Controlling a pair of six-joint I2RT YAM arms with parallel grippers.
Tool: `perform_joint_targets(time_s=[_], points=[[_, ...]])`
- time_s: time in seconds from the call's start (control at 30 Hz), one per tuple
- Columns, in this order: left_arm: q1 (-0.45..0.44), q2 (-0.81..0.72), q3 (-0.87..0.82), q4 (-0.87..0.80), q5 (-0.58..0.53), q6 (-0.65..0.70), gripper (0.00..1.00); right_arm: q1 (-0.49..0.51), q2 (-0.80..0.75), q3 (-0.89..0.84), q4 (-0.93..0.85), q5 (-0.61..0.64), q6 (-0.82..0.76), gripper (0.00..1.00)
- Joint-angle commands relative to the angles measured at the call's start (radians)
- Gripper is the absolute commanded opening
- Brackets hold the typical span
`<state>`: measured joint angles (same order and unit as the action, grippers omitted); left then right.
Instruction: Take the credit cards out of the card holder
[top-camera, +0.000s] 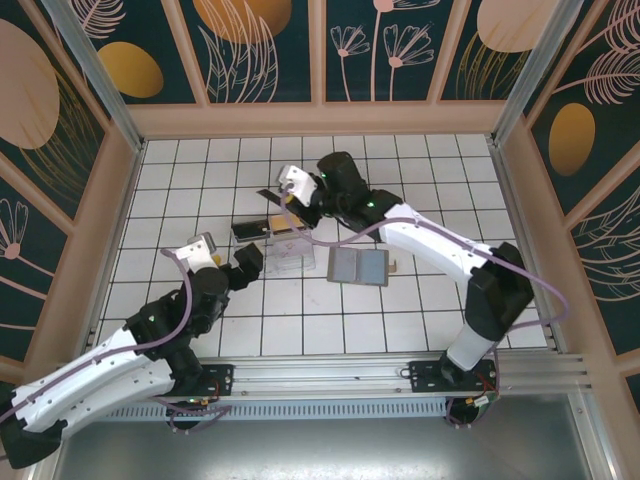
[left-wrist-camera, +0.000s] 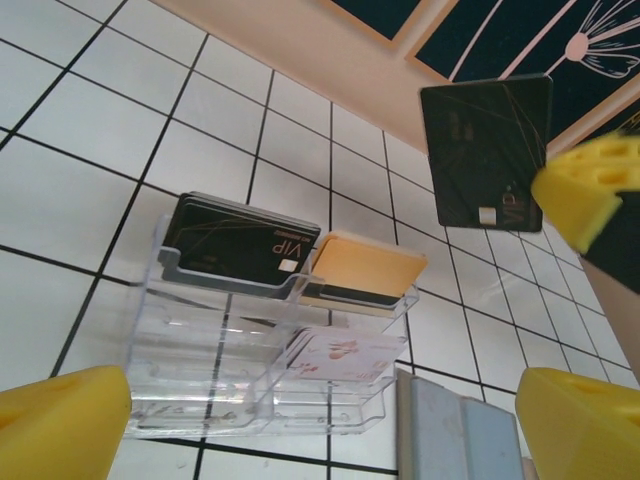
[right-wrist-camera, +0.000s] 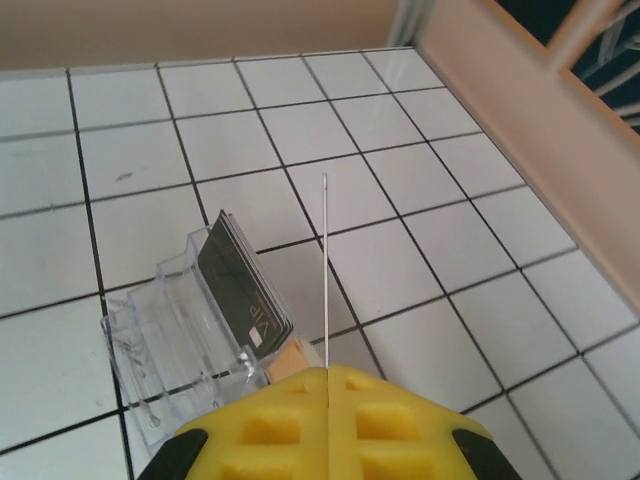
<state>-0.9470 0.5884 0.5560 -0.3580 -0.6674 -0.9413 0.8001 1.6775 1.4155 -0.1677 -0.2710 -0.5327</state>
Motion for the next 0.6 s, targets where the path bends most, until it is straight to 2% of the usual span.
perform_joint_targets(time_s=[0.0, 0.3, 0.43, 0.57], points=[[0.005, -0.036, -0.016, -0.070, -0.027, -0.025, 0.99, 0.024, 0.065, 0.118, -0.167, -0.017, -0.182, 0.00], [0.005, -0.111, -0.026, -0.154, -0.071, -0.052, 0.99, 0.094, 0.185, 0.258, -0.269, 0.045, -0.308, 0.00], [0.006, -0.136, -0.019, -0.227, -0.116, -0.112, 0.99, 0.130, 0.259, 0.316, -0.317, 0.107, -0.355, 0.00], [0.005, -0.177, -0.020, -0.255, -0.127, -0.124, 0.99, 0.138, 0.300, 0.368, -0.334, 0.095, -0.361, 0.00]])
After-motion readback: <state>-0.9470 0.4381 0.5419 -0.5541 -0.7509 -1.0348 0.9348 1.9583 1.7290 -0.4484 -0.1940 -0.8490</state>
